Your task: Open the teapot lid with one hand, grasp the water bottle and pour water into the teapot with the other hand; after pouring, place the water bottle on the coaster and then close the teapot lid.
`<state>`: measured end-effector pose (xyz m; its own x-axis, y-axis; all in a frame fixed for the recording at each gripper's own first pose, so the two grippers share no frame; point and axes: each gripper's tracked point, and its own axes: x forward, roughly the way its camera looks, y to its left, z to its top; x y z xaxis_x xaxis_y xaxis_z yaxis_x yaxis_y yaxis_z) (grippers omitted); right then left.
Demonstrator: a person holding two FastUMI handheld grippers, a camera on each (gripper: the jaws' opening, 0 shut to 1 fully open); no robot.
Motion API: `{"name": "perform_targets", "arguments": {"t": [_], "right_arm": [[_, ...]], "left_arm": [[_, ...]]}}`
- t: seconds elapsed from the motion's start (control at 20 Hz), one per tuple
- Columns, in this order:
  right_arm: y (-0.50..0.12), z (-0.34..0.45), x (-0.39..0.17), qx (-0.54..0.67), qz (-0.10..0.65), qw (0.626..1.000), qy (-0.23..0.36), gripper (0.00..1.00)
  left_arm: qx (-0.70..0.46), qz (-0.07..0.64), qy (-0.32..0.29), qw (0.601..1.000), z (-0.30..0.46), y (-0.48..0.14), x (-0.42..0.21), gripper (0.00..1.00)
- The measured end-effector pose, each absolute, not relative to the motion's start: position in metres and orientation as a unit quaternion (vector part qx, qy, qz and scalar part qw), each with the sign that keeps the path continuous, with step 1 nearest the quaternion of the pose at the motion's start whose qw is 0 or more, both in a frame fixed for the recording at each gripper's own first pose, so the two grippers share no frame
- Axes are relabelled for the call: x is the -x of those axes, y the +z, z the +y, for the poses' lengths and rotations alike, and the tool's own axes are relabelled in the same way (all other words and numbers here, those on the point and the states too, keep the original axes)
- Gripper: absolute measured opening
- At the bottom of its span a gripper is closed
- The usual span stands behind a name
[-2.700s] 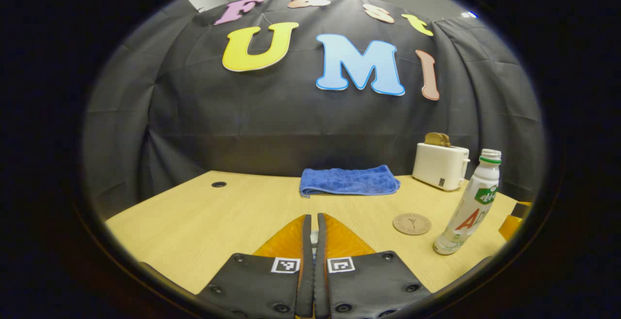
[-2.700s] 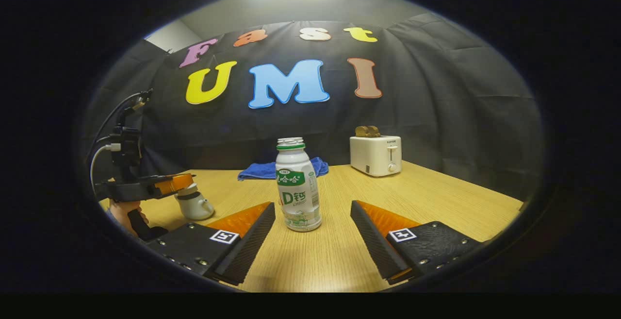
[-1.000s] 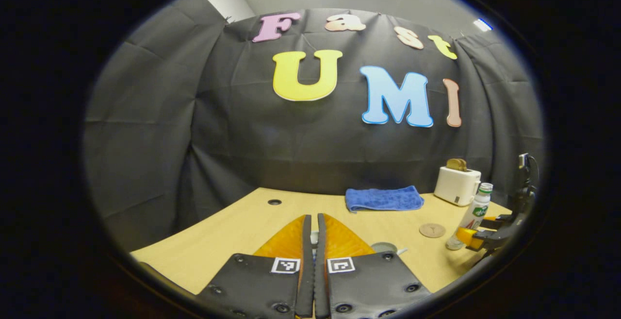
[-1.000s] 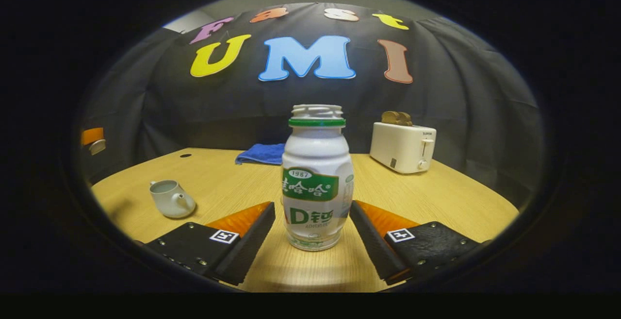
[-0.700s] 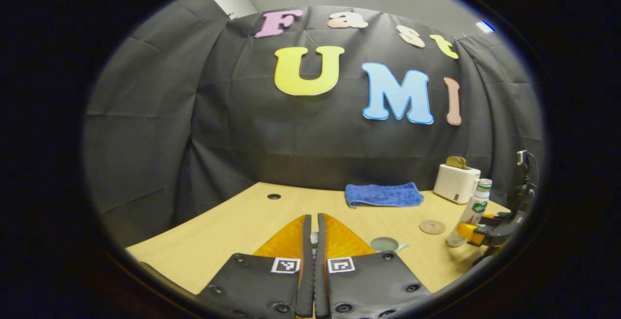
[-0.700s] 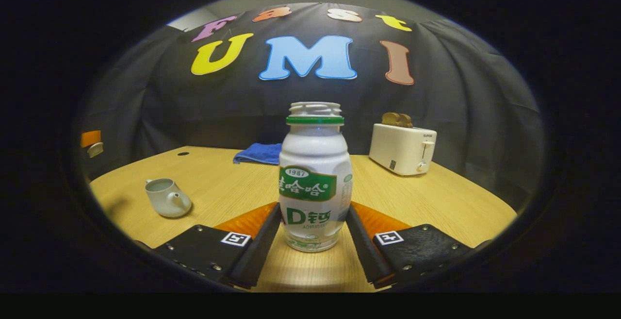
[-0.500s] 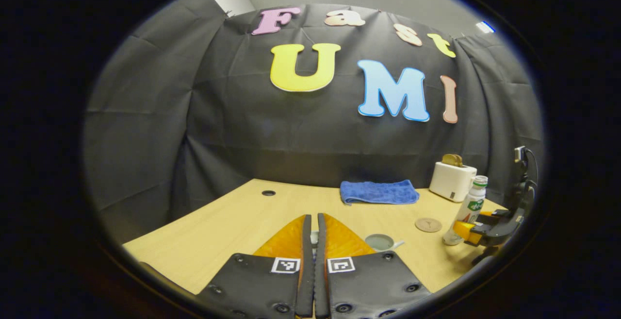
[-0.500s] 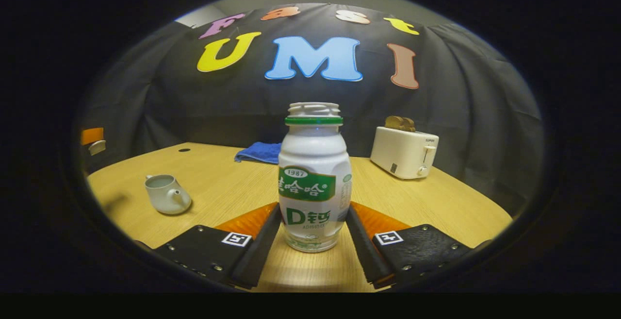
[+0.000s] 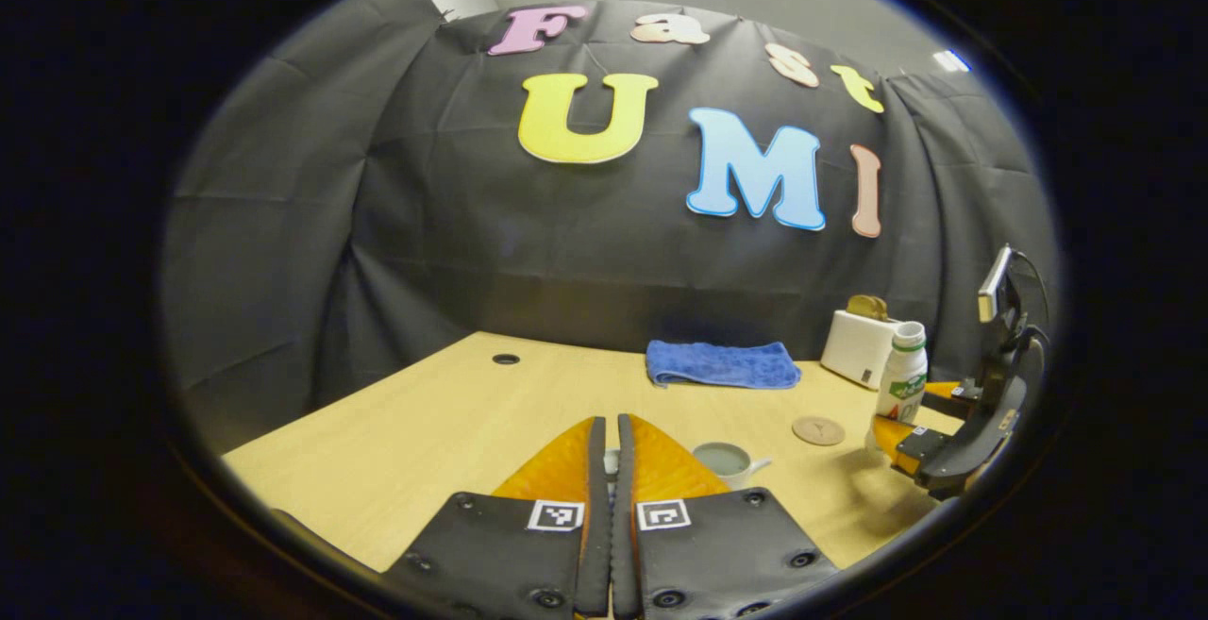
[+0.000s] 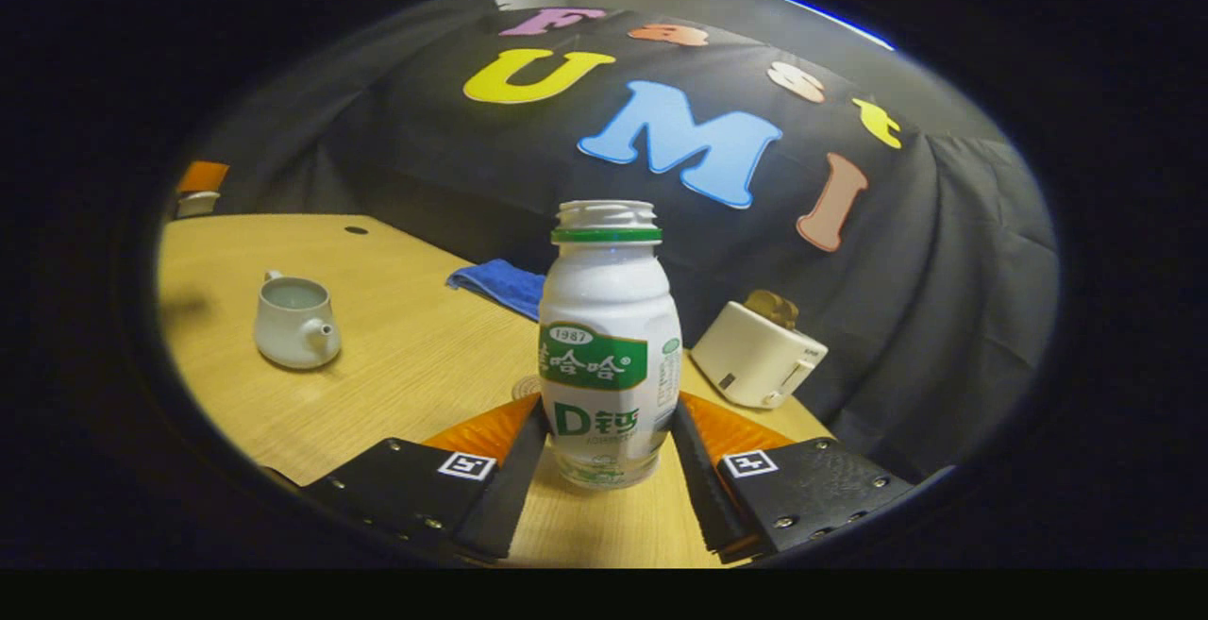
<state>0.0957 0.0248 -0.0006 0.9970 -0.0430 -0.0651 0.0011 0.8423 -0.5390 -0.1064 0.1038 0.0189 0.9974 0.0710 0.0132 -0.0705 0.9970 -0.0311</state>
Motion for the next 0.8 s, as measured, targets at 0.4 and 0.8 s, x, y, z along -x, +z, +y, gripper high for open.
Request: {"name": "perform_targets", "arguments": {"t": [0.4,0.8], "right_arm": [[0.036,0.060,-0.098,0.433,-0.033,0.901,-0.018,0.72],[0.036,0.090,-0.110,0.529,-0.046,0.848,-0.003,0.72]], "left_arm": [[0.025,-0.002,0.044,0.999,0.114,0.009,0.107,0.11],[0.031,-0.005,0.060,0.998,0.136,0.007,0.115,0.11]]}}
